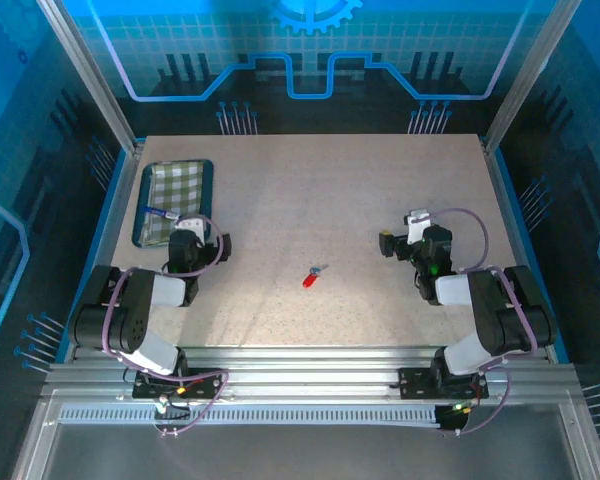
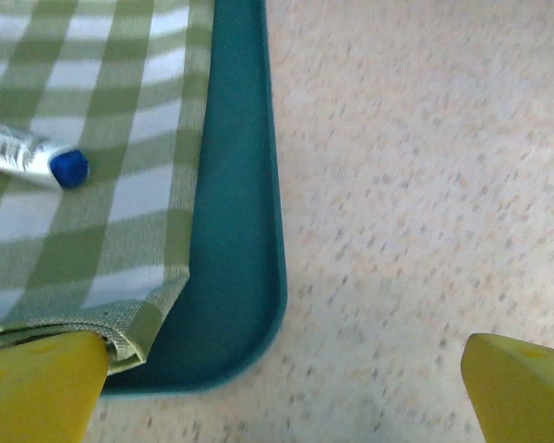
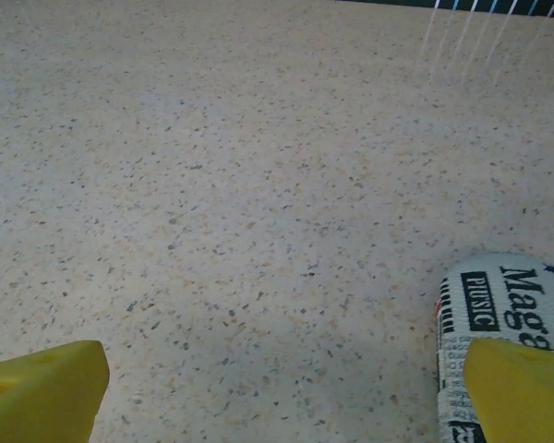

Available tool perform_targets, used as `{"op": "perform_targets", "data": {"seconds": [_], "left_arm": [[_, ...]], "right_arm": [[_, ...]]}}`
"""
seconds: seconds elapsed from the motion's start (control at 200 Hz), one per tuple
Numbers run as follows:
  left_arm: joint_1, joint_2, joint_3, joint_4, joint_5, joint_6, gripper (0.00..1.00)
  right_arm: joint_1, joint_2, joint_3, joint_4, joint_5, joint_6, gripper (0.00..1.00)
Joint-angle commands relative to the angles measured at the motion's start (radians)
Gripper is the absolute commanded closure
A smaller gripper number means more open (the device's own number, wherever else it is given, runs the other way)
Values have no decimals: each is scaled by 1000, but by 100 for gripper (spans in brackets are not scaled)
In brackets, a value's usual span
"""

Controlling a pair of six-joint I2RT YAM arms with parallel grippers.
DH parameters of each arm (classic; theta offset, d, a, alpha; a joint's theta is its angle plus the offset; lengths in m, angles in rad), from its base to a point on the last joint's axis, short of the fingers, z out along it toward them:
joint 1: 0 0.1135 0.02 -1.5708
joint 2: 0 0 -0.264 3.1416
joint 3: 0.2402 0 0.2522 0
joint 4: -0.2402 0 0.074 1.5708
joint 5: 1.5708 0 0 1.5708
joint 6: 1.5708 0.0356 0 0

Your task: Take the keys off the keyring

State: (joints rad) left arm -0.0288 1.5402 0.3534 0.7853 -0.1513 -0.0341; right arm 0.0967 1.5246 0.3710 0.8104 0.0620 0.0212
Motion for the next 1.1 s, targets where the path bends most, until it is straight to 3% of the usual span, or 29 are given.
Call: {"op": "perform_targets", "data": {"seconds": [0.0, 0.906, 1.096], "left_arm": [[12, 15, 30, 147, 68, 48, 1], [13, 15, 31, 142, 71, 46, 1], [12, -54, 11, 121, 42, 40, 0]], "right_arm": [[-16, 11, 25, 76, 36, -44, 0], [-30, 11, 33, 62, 9, -34, 0], [-17, -124, 80, -125, 54, -38, 0]]}}
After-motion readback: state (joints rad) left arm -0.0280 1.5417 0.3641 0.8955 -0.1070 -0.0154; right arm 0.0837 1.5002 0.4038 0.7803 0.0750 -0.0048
